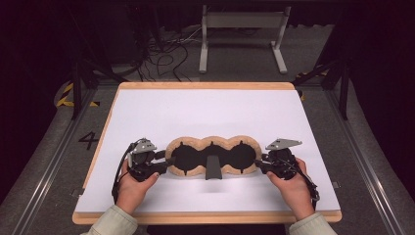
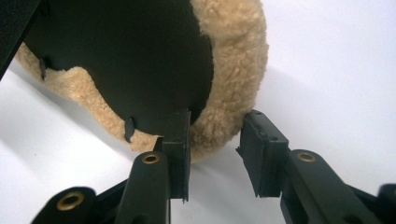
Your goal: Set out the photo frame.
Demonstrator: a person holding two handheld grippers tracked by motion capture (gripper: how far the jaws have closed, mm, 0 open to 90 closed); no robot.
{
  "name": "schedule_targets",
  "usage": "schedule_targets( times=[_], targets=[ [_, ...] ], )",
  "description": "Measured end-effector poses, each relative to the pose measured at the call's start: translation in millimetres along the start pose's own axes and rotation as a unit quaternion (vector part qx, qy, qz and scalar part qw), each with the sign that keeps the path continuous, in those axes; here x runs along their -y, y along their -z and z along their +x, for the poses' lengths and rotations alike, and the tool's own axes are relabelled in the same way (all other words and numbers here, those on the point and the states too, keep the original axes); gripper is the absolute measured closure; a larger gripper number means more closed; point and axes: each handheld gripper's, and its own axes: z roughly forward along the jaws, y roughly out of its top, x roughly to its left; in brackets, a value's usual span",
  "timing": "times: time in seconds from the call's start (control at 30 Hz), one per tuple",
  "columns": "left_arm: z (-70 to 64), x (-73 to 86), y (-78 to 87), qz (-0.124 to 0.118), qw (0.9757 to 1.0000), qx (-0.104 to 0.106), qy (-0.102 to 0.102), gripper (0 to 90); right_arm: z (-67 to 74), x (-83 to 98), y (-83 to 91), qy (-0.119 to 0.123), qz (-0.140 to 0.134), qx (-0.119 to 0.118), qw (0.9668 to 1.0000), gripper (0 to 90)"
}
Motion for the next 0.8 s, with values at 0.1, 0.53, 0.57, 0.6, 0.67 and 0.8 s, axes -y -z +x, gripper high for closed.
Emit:
schedule_targets(
  times=[0.1, 0.53, 0.57, 0.6, 0.67, 0.8],
  targets=[
    [-1.5, -0.6, 3.3, 0.003, 1.0000, 0.005, -0.007, 55.5, 1.7, 2.7, 3.4, 0.010, 0.000, -0.002, 0.9999, 64.3],
    [-7.4, 11.4, 20.9, 0.018, 0.9988, 0.040, -0.022, 57.8, 5.4, 15.8, 21.9, 0.050, 0.004, -0.034, 0.9982, 65.9],
    [-7.0, 13.0, 21.9, 0.022, 0.9985, 0.044, -0.026, 58.1, 5.0, 16.5, 22.8, 0.051, 0.004, -0.040, 0.9979, 65.9],
    [-7.0, 13.0, 21.9, 0.022, 0.9985, 0.044, -0.026, 58.3, 4.5, 17.1, 24.1, 0.053, 0.008, -0.044, 0.9976, 66.5],
    [-4.1, 16.3, 21.8, 0.026, 0.9978, 0.056, -0.024, 58.4, 4.7, 17.3, 24.8, 0.053, 0.013, -0.048, 0.9973, 67.5],
    [-0.7, 19.6, 21.8, 0.034, 0.9964, 0.075, -0.022, 57.8, 10.8, 16.8, 26.8, 0.071, 0.040, -0.041, 0.9958, 67.9]
  ],
)
